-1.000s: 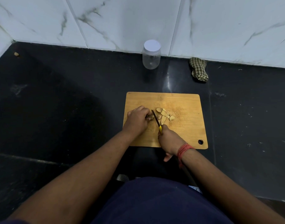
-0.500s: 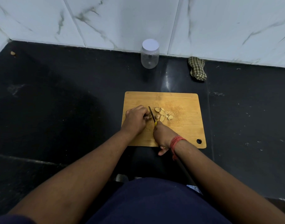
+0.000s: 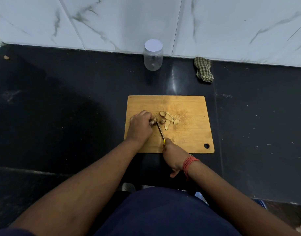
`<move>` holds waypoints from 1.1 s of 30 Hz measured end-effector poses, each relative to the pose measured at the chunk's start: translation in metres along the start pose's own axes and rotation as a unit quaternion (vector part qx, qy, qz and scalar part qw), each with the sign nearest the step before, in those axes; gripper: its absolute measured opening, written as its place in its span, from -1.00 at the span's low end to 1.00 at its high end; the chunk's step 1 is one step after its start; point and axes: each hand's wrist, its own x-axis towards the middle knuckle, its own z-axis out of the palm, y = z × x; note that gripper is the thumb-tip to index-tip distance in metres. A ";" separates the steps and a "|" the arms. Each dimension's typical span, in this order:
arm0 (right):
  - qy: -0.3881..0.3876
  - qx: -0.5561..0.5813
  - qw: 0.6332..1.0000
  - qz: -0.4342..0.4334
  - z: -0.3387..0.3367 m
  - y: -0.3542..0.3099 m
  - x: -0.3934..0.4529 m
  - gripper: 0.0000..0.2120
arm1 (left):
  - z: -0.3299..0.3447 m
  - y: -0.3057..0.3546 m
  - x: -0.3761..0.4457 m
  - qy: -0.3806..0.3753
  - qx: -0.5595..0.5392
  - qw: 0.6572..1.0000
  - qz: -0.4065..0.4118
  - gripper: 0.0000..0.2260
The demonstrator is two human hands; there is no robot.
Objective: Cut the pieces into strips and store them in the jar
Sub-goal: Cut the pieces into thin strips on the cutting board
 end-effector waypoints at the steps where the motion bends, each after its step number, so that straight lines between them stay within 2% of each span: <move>1: -0.002 0.001 1.000 0.002 0.002 0.004 -0.002 -0.67 | 0.000 0.000 0.000 0.000 0.002 1.000 0.000 -0.87; 4: 0.004 0.007 1.000 0.008 0.003 0.014 -0.008 -0.70 | 0.000 -0.002 0.001 -0.003 0.004 1.000 -0.001 -0.89; 8: 0.002 0.101 0.995 0.026 -0.012 0.011 -0.011 -0.66 | -0.001 -0.004 0.001 -0.013 -0.001 1.000 0.005 -0.90; 11: -0.003 0.116 0.992 0.039 -0.018 0.003 -0.012 -0.70 | -0.001 -0.007 0.002 -0.017 -0.003 1.000 0.003 -0.90; 14: -0.003 0.135 0.990 0.037 -0.019 -0.004 -0.008 -0.64 | -0.001 -0.007 0.003 -0.021 -0.007 1.000 0.004 -0.92; 18: 0.000 0.123 0.992 0.038 -0.021 -0.015 -0.001 -0.70 | -0.002 -0.007 0.004 -0.022 -0.005 1.000 0.002 -0.94; 23: 0.061 0.009 0.998 -0.021 -0.014 -0.022 0.008 -0.66 | -0.005 -0.005 0.003 -0.028 0.006 1.000 0.005 -0.96; 27: 0.009 0.026 0.999 0.024 -0.016 -0.027 0.007 -0.61 | -0.005 -0.004 0.004 -0.029 0.015 0.999 0.009 -0.95; 33: 0.043 -0.023 0.999 -0.022 -0.019 -0.034 0.015 -0.63 | -0.006 -0.004 0.005 -0.024 0.041 0.998 0.037 -0.89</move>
